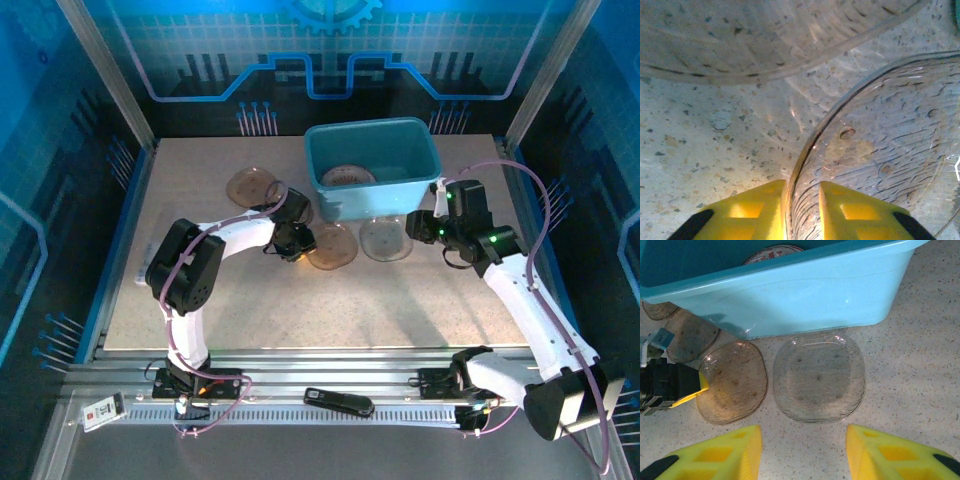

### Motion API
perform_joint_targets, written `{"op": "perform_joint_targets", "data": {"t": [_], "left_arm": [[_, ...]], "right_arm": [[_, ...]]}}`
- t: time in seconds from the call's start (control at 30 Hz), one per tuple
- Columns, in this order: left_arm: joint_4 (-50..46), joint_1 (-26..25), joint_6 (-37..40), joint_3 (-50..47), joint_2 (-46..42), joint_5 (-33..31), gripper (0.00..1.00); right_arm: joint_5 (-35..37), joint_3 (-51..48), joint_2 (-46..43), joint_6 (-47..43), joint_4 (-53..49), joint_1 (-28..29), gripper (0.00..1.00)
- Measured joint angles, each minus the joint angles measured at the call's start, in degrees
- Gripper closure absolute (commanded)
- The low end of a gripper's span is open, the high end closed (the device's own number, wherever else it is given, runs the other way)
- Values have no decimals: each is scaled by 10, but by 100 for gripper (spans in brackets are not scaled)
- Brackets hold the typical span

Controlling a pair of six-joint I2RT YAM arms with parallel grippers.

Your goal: Place the plates into the plastic bin on the countertop

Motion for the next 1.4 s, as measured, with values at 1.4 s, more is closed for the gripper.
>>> {"op": "perform_joint_targets", "data": {"t": [1.4], "left_arm": [[-96,12,187,-108,-351,-18,100]], "right_arm": [[-74,179,217,-7,-29,152,50]]}}
